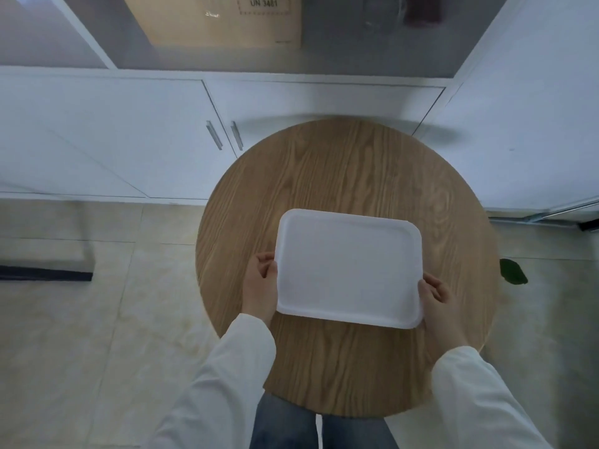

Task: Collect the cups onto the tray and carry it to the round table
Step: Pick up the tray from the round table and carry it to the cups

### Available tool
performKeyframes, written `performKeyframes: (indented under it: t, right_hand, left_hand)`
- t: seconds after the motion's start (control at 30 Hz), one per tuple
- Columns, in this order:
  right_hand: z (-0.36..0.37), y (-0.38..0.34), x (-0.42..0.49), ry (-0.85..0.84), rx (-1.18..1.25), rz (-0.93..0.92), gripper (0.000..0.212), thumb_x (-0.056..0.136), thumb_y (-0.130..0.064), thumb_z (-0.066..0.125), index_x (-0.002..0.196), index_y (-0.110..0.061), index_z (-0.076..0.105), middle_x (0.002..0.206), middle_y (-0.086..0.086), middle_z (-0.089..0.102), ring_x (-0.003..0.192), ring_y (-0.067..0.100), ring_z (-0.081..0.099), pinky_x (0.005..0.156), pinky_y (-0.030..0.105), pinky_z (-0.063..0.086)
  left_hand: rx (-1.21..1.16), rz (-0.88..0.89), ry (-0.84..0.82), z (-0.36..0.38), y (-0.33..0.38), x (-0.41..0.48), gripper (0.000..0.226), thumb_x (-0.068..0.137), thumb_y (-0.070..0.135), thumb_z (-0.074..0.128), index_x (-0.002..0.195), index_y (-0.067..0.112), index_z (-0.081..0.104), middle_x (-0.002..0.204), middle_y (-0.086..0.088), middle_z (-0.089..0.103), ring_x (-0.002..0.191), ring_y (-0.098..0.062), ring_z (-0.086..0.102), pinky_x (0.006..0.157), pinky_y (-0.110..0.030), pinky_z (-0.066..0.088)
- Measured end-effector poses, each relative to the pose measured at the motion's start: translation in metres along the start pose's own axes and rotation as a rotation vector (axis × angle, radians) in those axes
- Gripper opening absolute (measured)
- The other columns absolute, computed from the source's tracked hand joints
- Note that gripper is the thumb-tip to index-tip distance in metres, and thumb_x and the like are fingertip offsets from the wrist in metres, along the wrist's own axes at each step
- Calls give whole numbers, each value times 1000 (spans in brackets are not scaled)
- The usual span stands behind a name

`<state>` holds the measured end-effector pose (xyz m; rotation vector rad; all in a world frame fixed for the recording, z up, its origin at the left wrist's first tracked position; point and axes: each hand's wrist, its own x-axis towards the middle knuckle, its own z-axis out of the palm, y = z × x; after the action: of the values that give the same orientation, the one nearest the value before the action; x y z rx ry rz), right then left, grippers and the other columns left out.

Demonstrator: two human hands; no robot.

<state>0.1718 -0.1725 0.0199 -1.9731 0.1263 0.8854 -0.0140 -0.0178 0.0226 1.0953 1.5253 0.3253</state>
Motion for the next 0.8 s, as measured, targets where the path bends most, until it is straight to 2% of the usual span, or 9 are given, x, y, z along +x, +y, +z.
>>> performKeyframes:
  t: [0.1,0.17,0.23,0.3,0.43,0.53,0.63,0.7,0.8]
  right_hand:
    - [-3,-7,-12,-66,-34,-30,32,91,-28,47,121,-17,51,112,4,58,96,20,57,78,33,46]
    - [-5,-11,-19,-106,-42,-51,32,92,-27,46,121,-16,50,110,4,57,91,16,56,73,28,46]
    - [-6,-15,-27,-143,-45,-70,29,92,-26,44,120,-17,50,107,2,56,84,12,54,63,24,43]
    - [-5,-15,-34,-170,-58,-80,30,93,-26,41,121,-17,49,108,3,55,88,16,53,65,25,42]
    - [2,-10,-50,-239,-94,-92,31,95,-27,37,123,-18,45,109,2,52,92,18,49,75,32,40]
    - [12,-3,-62,-304,-135,-123,27,95,-30,35,119,-22,46,107,0,54,88,16,53,70,30,45]
    - [27,1,-80,-373,-179,-152,23,94,-31,36,115,-25,46,97,-3,55,83,14,55,62,27,47]
    - [39,2,-95,-432,-205,-163,25,94,-31,37,116,-25,47,97,-4,57,86,17,58,64,29,49]
    - [60,1,-120,-495,-217,-189,25,93,-29,37,114,-23,50,99,0,58,89,22,58,67,31,49]
  left_hand:
    - [-36,0,73,-10,-3,-24,15,93,17,42,103,21,52,92,1,63,80,-13,59,64,-22,45]
    - [-48,-2,119,-16,-10,-37,15,93,18,42,104,20,52,90,1,62,77,-10,57,62,-20,43]
    - [-81,-12,159,-20,-21,-49,17,92,18,42,106,18,53,99,-5,65,82,-16,60,72,-29,49]
    - [-130,-46,199,-23,-31,-61,23,92,19,42,112,15,54,107,-10,66,91,-24,63,85,-42,52]
    - [-323,-107,304,-30,-48,-91,19,94,21,40,109,22,52,94,1,63,83,-19,62,71,-33,54]
    - [-410,-163,385,-42,-61,-107,24,93,24,41,111,24,56,103,-2,65,93,-23,63,82,-39,55]
    - [-472,-196,455,-62,-77,-121,28,93,25,41,113,22,60,102,-4,67,92,-24,63,79,-38,56]
    - [-514,-200,508,-80,-86,-132,28,91,23,42,111,22,61,101,-4,67,89,-24,63,75,-35,55]
    - [-587,-211,577,-108,-101,-144,27,90,21,43,110,22,61,102,-3,67,91,-25,63,81,-40,54]
